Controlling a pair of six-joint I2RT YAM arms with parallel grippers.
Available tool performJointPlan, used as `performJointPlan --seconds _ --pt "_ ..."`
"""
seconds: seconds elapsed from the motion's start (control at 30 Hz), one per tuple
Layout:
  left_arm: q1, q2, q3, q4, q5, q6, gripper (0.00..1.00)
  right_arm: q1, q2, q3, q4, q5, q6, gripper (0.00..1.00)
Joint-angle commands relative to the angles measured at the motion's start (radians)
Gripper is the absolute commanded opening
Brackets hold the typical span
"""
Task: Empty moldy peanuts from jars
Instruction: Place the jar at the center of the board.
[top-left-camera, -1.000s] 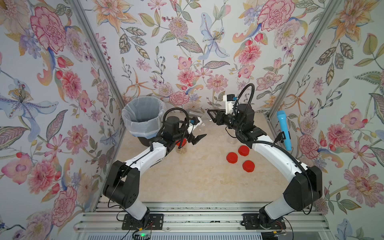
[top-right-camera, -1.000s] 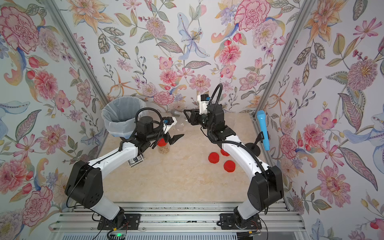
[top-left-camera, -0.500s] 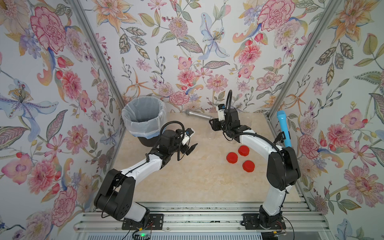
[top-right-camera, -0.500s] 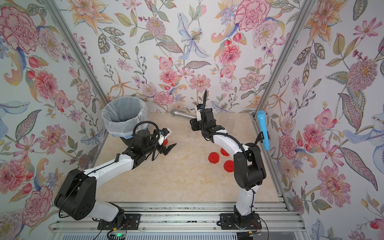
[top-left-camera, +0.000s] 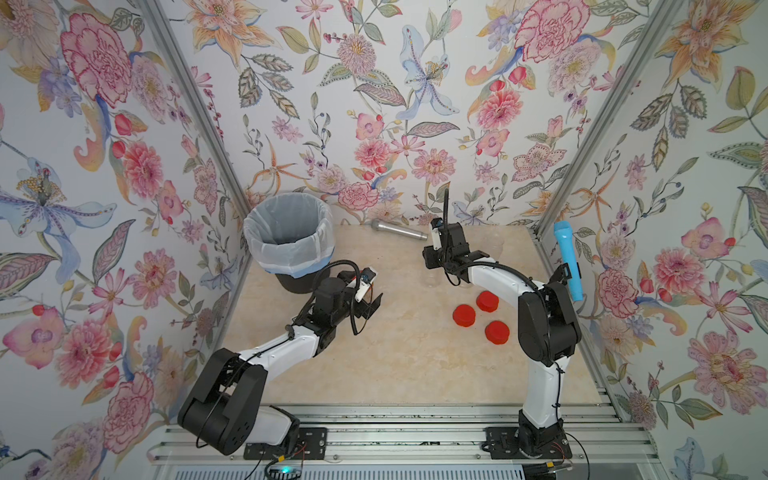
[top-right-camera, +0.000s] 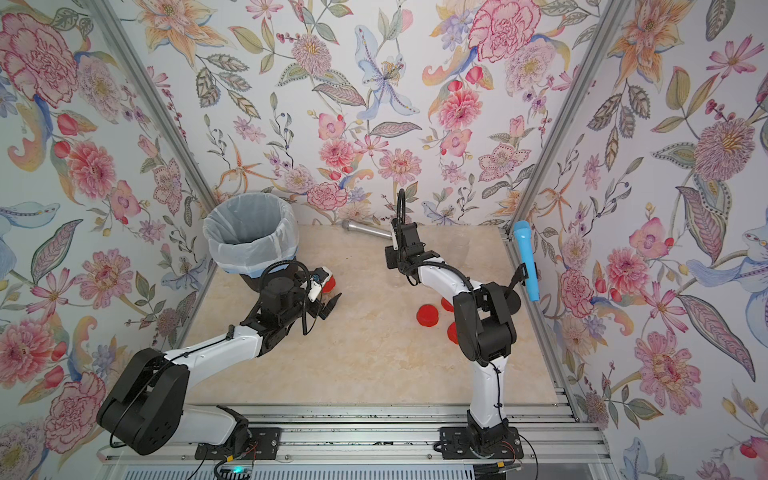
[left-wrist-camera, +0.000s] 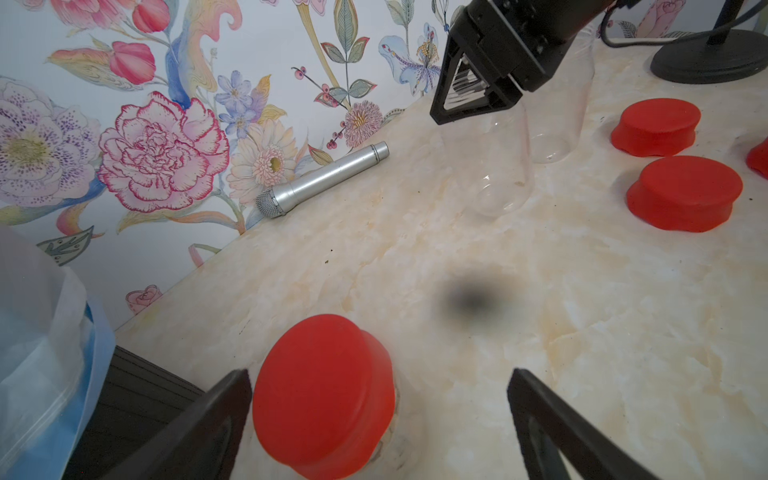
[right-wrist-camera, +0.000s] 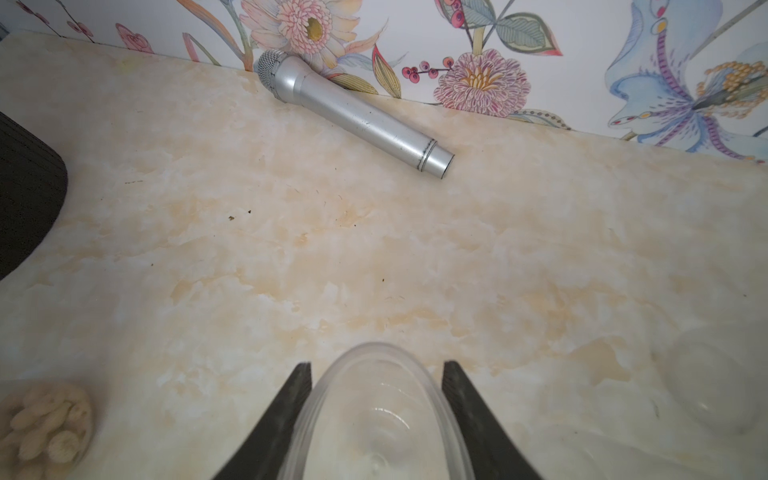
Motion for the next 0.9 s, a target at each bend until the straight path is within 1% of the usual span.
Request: performJointPlan --seconds 0.0,0.1,0.3,0.4,0.53,0.63,0.8,0.87 --pt "0.005 -0.017 -0.053 0.078 -0.035 -0.062 1.0 -0.003 0.028 0.035 -0.03 0.039 -0.015 0.37" --pt "0.008 -0.015 -0.102 0.151 -0.036 -0.095 1.0 -0.008 0.032 0.023 -0.031 0.015 -0.001 0.38" --pt "0.007 0.006 -0.191 0.3 -0.023 -0.152 1.0 -0.009 0.019 -0.02 0.005 0.02 -0.001 0.38" --pt "0.007 0.041 -0.194 0.327 -0.022 -0.164 1.0 -0.007 0.006 -0.067 0.065 0.015 0.008 0.39" --pt "0.007 0.059 -0.2 0.37 -0.035 -0.181 1.0 0.002 0.012 -0.093 0.089 0.022 0.016 0.41" --pt "0.006 0.073 -0.201 0.385 -0.041 -0.199 1.0 0.006 0.017 -0.117 0.112 0.026 0.024 0.47" --pt "-0.001 0.095 -0.239 0.421 -0.057 -0.236 1.0 0.015 -0.014 -0.182 0.157 0.027 0.03 0.68" --pt "-0.004 0.101 -0.252 0.436 -0.064 -0.242 1.0 0.021 -0.033 -0.199 0.161 0.034 0.028 0.72"
